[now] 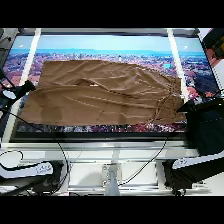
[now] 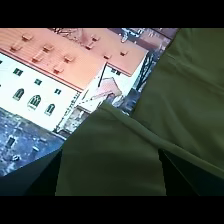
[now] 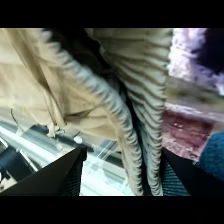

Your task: Fold the clothes and pants, and hang the long-sleeved shirts on hangers.

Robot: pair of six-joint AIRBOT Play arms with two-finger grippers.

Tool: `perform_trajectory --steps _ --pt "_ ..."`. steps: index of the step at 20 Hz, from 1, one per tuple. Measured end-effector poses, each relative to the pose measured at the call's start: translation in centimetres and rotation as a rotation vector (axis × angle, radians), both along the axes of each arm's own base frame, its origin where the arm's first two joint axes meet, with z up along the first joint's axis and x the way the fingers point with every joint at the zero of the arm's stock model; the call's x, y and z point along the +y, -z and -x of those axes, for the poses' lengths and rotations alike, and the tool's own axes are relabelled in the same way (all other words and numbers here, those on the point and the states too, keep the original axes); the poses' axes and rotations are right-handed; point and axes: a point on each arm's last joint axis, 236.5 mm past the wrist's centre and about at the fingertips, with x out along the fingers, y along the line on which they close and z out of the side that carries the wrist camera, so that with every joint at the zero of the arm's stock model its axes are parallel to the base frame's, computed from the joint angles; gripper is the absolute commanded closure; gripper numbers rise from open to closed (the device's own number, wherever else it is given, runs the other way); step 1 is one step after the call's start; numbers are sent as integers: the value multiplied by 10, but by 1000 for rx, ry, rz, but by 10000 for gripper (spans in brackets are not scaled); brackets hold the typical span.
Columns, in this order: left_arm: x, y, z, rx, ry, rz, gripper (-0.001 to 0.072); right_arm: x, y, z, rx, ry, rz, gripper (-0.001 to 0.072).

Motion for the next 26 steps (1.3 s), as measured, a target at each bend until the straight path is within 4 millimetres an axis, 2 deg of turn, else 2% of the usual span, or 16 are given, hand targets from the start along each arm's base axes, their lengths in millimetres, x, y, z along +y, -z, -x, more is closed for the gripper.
perform_trajectory --steps 2,5,7,8,9,10,11,12,14,16,19,22,23,24,25,26 --pt "4 -13 4 -7 5 -24 -3 -7 -2 -7 -22 9 29 207" --pt "16 -46 17 -32 1 -75 7 -22 -15 -24 -71 27 89 211" --pt "27 -75 33 -35 1 -137 8 -39 -30 -30 -100 28 160 321" --pt "35 -90 46 -25 -2 -181 44 -50 -40 -31 -112 33 211 400" --pt "44 -105 60 -17 -12 -222 225 -63 -51 -31 -124 49 265 585" --pt "54 -120 77 -6 -32 -260 411 -74 -64 -32 -146 73 317 671" --pt "64 -132 95 7 -58 -285 574 -84 -77 -31 -170 98 364 676" --pt "76 -144 115 19 -95 -307 686 -91 -93 -30 -201 124 402 676" --pt "97 -159 153 44 -174 -331 689 -101 -122 -28 -275 196 472 676" --pt "111 -165 183 72 -241 -329 690 -93 -143 -20 -335 252 492 676" --pt "119 -150 211 144 -286 -281 690 -69 -144 3 -374 328 516 676" --pt "107 -98 222 285 -235 -141 690 -43 -122 33 -387 446 553 670" --pt "98 -79 222 317 -204 -73 690 -34 -110 43 -388 491 561 555" --pt "87 -63 220 340 -172 -5 690 -25 -97 52 -383 534 558 284" --pt "78 -53 215 340 -149 58 690 -16 -82 60 -375 578 549 234" --pt "69 -46 211 335 -128 109 690 -8 -66 67 -361 616 532 233"
